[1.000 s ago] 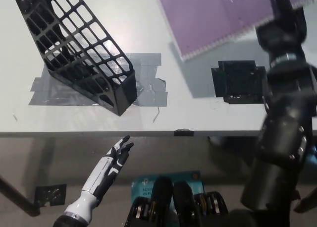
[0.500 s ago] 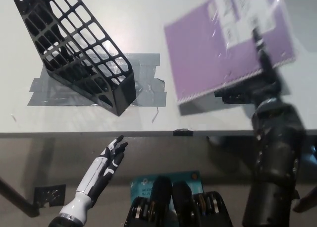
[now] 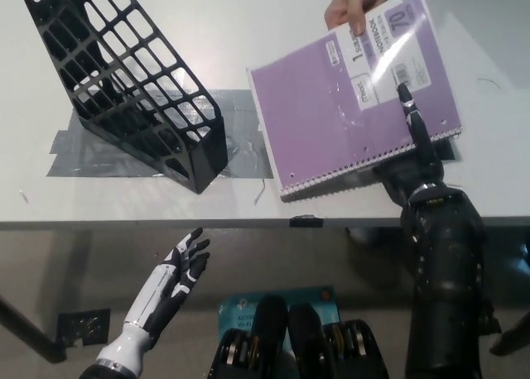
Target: A shelf with a book inside it is placed on the center of the desk infront of the robot. The robot uses its right hand to grab the book, take it out and hand it to a person.
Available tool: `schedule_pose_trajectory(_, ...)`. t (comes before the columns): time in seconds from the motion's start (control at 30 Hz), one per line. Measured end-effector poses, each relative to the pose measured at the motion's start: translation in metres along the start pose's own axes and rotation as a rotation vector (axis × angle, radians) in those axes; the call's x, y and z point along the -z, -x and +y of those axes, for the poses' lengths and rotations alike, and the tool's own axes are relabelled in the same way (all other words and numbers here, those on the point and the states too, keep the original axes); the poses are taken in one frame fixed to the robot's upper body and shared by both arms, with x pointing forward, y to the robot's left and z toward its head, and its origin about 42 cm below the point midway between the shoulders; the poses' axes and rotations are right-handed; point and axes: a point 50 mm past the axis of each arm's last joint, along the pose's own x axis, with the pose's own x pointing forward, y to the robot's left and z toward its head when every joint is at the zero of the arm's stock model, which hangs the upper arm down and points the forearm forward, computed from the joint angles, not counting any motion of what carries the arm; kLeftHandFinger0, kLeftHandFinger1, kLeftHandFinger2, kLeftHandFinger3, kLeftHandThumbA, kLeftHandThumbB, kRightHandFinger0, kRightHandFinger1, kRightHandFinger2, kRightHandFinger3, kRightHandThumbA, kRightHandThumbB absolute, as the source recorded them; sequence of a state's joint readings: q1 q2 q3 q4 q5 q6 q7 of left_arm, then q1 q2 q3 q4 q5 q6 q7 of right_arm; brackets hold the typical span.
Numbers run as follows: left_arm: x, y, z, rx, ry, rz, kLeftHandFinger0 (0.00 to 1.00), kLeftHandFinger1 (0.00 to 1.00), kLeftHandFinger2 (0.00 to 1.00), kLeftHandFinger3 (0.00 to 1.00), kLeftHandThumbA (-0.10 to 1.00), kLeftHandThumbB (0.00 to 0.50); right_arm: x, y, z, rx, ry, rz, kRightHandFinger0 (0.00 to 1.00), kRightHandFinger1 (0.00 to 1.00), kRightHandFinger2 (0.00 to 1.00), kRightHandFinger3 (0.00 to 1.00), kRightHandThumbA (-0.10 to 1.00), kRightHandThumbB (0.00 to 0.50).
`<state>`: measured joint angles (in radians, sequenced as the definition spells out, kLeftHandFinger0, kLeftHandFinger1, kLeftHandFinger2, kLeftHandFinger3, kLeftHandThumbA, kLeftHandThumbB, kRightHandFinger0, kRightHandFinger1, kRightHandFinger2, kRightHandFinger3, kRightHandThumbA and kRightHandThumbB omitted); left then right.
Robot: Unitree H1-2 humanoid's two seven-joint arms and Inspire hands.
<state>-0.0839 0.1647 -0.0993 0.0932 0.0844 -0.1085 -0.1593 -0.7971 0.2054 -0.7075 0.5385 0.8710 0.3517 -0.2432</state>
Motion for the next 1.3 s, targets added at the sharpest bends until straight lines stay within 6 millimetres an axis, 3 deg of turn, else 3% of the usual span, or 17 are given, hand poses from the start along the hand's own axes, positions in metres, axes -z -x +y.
schedule_pose_trajectory(0.17, 0.000, 0.000, 0.000, -0.001, 0.003, -0.001, 0.89, 0.89, 0.93, 1.00, 0.88, 0.229, 0.002, -0.004, 0.011, -0.028, -0.030, -0.005, 0.00, 0.00, 0.00, 0.01, 1.00, 0.008)
schedule_pose_trajectory(0.3, 0.000, 0.000, 0.001, -0.002, 0.003, -0.002, 0.89, 0.89, 0.92, 1.00, 0.87, 0.226, -0.002, -0.004, 0.020, -0.054, -0.040, -0.023, 0.00, 0.00, 0.00, 0.02, 1.00, 0.021)
schedule_pose_trajectory(0.33, 0.000, 0.000, 0.001, -0.002, 0.003, -0.003, 0.89, 0.89, 0.92, 1.00, 0.87, 0.226, -0.004, -0.003, 0.022, -0.063, -0.039, -0.031, 0.00, 0.01, 0.09, 0.27, 1.00, 0.112)
schedule_pose_trajectory(0.37, 0.000, 0.000, 0.001, -0.002, 0.003, -0.003, 0.89, 0.88, 0.92, 1.00, 0.87, 0.233, -0.007, -0.002, 0.025, -0.074, -0.037, -0.044, 0.74, 0.75, 0.80, 0.91, 1.00, 0.279)
schedule_pose_trajectory(0.4, 0.000, 0.000, 0.001, -0.002, 0.003, -0.004, 0.89, 0.88, 0.92, 1.00, 0.87, 0.233, -0.009, -0.001, 0.029, -0.088, -0.032, -0.058, 0.74, 0.75, 0.80, 0.91, 1.00, 0.279)
schedule_pose_trajectory(0.43, 0.000, 0.000, 0.001, -0.002, 0.003, -0.004, 0.89, 0.88, 0.91, 1.00, 0.87, 0.239, -0.010, 0.001, 0.032, -0.099, -0.027, -0.068, 1.00, 1.00, 1.00, 1.00, 1.00, 0.344)
schedule_pose_trajectory(0.47, 0.000, 0.000, 0.001, -0.002, 0.003, -0.005, 0.89, 0.88, 0.91, 1.00, 0.87, 0.241, -0.011, 0.002, 0.035, -0.118, -0.020, -0.076, 1.00, 1.00, 1.00, 1.00, 1.00, 0.430)
schedule_pose_trajectory(0.73, 0.001, 0.000, 0.000, -0.001, 0.004, 0.001, 0.89, 0.89, 0.92, 1.00, 0.87, 0.232, -0.014, 0.019, 0.032, -0.268, 0.087, -0.108, 1.00, 1.00, 1.00, 1.00, 1.00, 0.498)
schedule_pose_trajectory(1.03, 0.003, 0.000, 0.000, 0.000, 0.006, 0.009, 0.88, 0.90, 0.93, 1.00, 0.93, 0.233, -0.044, 0.071, 0.050, -0.509, 0.312, -0.220, 1.00, 1.00, 1.00, 1.00, 1.00, 0.500)
schedule_pose_trajectory(1.3, 0.005, 0.000, 0.000, 0.001, 0.007, 0.019, 0.94, 0.92, 0.95, 1.00, 0.98, 0.243, -0.066, 0.129, 0.043, -0.600, 0.522, -0.327, 1.00, 1.00, 1.00, 1.00, 1.00, 0.500)
